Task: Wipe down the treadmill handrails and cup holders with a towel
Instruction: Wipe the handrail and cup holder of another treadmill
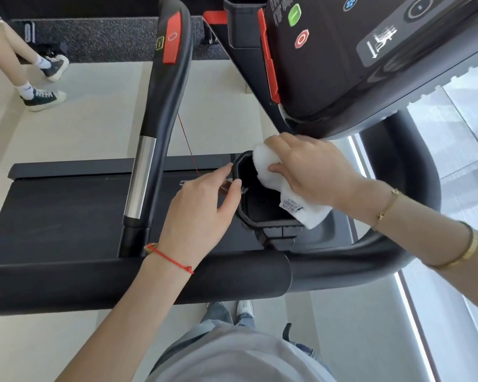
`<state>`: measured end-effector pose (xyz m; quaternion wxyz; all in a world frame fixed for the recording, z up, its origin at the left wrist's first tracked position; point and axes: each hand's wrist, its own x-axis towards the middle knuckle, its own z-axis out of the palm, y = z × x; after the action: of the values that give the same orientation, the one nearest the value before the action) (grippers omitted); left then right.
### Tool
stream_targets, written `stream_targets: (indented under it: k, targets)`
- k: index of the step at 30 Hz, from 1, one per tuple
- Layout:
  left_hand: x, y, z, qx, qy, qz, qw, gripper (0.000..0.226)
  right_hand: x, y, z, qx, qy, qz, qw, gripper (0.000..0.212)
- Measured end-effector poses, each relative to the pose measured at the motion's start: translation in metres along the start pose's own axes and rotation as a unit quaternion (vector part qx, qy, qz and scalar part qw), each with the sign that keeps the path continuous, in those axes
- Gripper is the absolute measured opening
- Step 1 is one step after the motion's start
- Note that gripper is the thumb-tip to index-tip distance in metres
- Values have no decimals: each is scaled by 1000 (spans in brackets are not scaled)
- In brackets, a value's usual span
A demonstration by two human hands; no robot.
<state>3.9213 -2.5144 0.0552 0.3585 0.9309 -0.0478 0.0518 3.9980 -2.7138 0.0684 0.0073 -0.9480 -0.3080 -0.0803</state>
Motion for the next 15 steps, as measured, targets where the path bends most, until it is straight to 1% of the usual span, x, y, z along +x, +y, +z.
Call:
stream_targets:
  k: [2, 5, 7, 9, 12, 15]
  targets:
    - [-1, -1, 0, -2, 2, -2, 1000, 43, 7, 3, 1, -25, -6, -61, 998, 34]
    - [-2, -2, -2, -12, 4, -7, 1000, 41, 11, 6, 4, -39, 5, -79, 996, 32]
    - [-3, -2, -4, -18, 9, -5, 1000, 41, 15, 3, 8, -54, 18, -106, 993, 27]
    - [-4, -2, -5, -15, 7, -2, 1000, 37, 25, -2, 12, -62, 3, -151, 987, 25]
    - [-5, -3, -6, -5, 11, -2, 1000, 33, 40, -3, 8, -42, -25, -225, 973, 30]
    - [-7, -5, -7, 12, 26, 1, 1000, 31, 45, 4, 5, -27, -32, -287, 957, 29]
